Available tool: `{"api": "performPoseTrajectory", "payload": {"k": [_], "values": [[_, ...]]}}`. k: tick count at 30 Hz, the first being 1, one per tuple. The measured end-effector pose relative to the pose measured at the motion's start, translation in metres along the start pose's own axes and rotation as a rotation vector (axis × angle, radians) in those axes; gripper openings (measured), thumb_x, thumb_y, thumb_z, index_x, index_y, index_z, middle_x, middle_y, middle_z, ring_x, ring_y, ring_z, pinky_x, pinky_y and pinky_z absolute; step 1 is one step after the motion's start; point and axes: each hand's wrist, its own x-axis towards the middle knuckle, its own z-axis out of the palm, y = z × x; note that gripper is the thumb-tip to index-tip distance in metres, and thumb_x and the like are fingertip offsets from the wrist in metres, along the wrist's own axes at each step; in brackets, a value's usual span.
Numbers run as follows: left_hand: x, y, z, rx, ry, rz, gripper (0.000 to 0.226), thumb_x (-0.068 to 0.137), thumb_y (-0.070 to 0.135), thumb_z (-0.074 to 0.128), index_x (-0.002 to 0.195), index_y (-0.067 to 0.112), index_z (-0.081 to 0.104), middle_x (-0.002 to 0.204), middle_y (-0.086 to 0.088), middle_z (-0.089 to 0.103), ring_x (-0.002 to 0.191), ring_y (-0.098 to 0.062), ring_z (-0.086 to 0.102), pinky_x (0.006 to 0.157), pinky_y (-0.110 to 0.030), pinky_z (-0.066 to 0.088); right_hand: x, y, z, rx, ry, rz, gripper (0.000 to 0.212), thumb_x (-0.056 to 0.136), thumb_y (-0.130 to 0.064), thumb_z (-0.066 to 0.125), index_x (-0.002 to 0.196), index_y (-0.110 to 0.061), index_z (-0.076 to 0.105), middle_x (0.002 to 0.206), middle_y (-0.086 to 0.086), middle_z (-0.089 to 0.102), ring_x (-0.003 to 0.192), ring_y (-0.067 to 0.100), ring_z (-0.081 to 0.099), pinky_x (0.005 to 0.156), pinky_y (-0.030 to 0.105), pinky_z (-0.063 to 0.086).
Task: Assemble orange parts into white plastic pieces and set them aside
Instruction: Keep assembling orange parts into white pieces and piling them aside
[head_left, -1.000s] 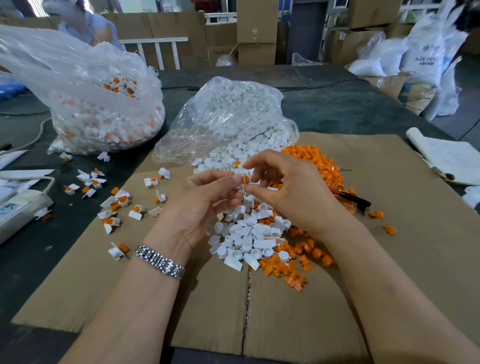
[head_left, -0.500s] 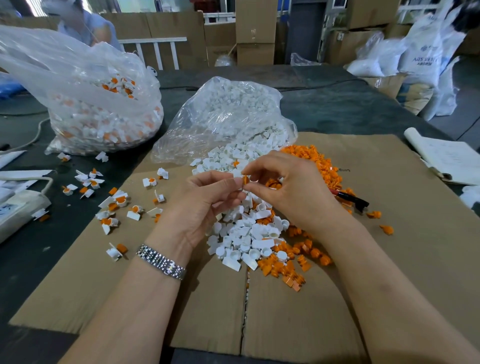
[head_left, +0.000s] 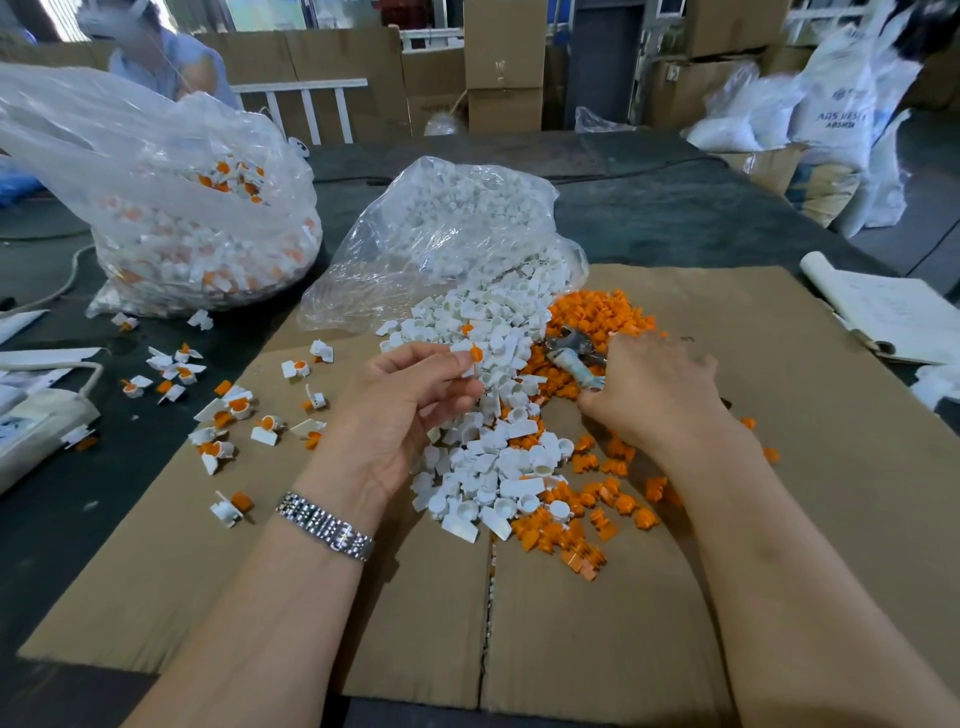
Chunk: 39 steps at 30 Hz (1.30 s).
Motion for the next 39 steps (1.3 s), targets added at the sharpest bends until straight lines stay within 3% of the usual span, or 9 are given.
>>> {"api": "performPoseTrajectory", "payload": {"k": [3,9,11,13,16,25,28,32,39], "values": [[0.000,0.000,0.000,0.001,0.004,0.013,0.025,0.066,0.007,0.083,0.088,0.004,0.072,0.078,-0.012,0.076,0.066,-0.019,0.075,0.054,-0.020,0.057,0.001,0.001,0.001,0.076,0.037,0.004,0.044,0.091,-0.047,0.060,0.112,-0.009,0.057,0.113,0.015,0.058,0.108,0.035,0.053,0.091,0.049,0.047],[-0.001,0.000,0.003,0.010,0.017,0.046,0.023,0.074,0.005,0.081,0.094,0.003,0.069,0.083,-0.011,0.077,0.069,-0.018,0.075,0.056,-0.021,0.056,-0.004,0.006,-0.024,0.563,0.155,-0.020,0.023,0.099,-0.032,0.047,0.097,-0.012,0.057,0.079,0.006,0.060,0.068,0.022,0.060,0.054,0.034,0.042],[-0.001,0.001,0.003,0.010,0.010,0.062,0.024,0.072,0.008,0.081,0.093,0.004,0.070,0.085,-0.010,0.078,0.070,-0.018,0.074,0.057,-0.022,0.056,-0.010,0.009,-0.037,0.869,-0.074,-0.056,0.022,0.102,-0.028,0.050,0.099,-0.010,0.062,0.080,0.011,0.068,0.070,0.026,0.071,0.067,0.042,0.060],[-0.001,0.001,0.002,0.007,0.001,0.075,0.023,0.071,0.010,0.082,0.090,0.007,0.071,0.085,-0.009,0.077,0.071,-0.017,0.074,0.057,-0.022,0.056,-0.017,0.008,-0.044,1.021,-0.403,-0.124,0.024,0.102,-0.028,0.054,0.108,-0.007,0.063,0.086,0.015,0.073,0.075,0.029,0.075,0.076,0.046,0.063],[-0.003,0.001,0.002,0.004,-0.001,0.104,0.022,0.072,0.011,0.083,0.089,0.008,0.070,0.083,-0.008,0.076,0.071,-0.016,0.073,0.056,-0.020,0.055,-0.027,-0.003,-0.041,0.930,-0.563,-0.219,0.028,0.102,-0.033,0.053,0.110,-0.007,0.059,0.090,0.014,0.071,0.078,0.027,0.075,0.075,0.038,0.063],[-0.004,0.001,0.005,0.017,0.022,0.140,0.010,0.085,0.002,0.076,0.084,0.009,0.070,0.080,-0.008,0.075,0.067,-0.014,0.071,0.056,-0.019,0.055,-0.038,-0.021,-0.038,0.766,-0.487,-0.328,0.042,0.104,-0.040,0.047,0.099,0.000,0.060,0.089,0.018,0.071,0.079,0.028,0.073,0.084,0.048,0.060],[-0.004,0.001,0.005,0.040,0.029,0.141,0.008,0.086,0.001,0.076,0.086,0.007,0.069,0.080,-0.008,0.074,0.066,-0.014,0.071,0.055,-0.019,0.055,-0.040,-0.025,-0.036,0.712,-0.432,-0.330,0.037,0.105,-0.041,0.045,0.082,-0.012,0.050,0.069,0.008,0.056,0.057,0.014,0.059,0.055,0.023,0.052],[-0.003,0.000,0.004,0.083,0.054,0.135,0.009,0.086,0.000,0.076,0.083,0.006,0.070,0.076,-0.008,0.073,0.065,-0.014,0.070,0.054,-0.019,0.054,-0.043,-0.033,-0.029,0.660,-0.369,-0.348,0.042,0.104,-0.046,0.042,0.079,-0.013,0.042,0.073,0.012,0.045,0.062,0.023,0.045,0.059,0.036,0.039],[-0.001,0.001,-0.001,0.060,0.047,0.099,0.009,0.084,-0.001,0.075,0.080,0.006,0.071,0.072,-0.007,0.072,0.064,-0.013,0.070,0.057,-0.019,0.056,-0.044,-0.045,-0.021,0.519,-0.188,-0.297,0.046,0.101,-0.053,0.045,0.071,-0.018,0.042,0.059,-0.001,0.041,0.044,0.012,0.033,0.039,0.024,0.027]]}}
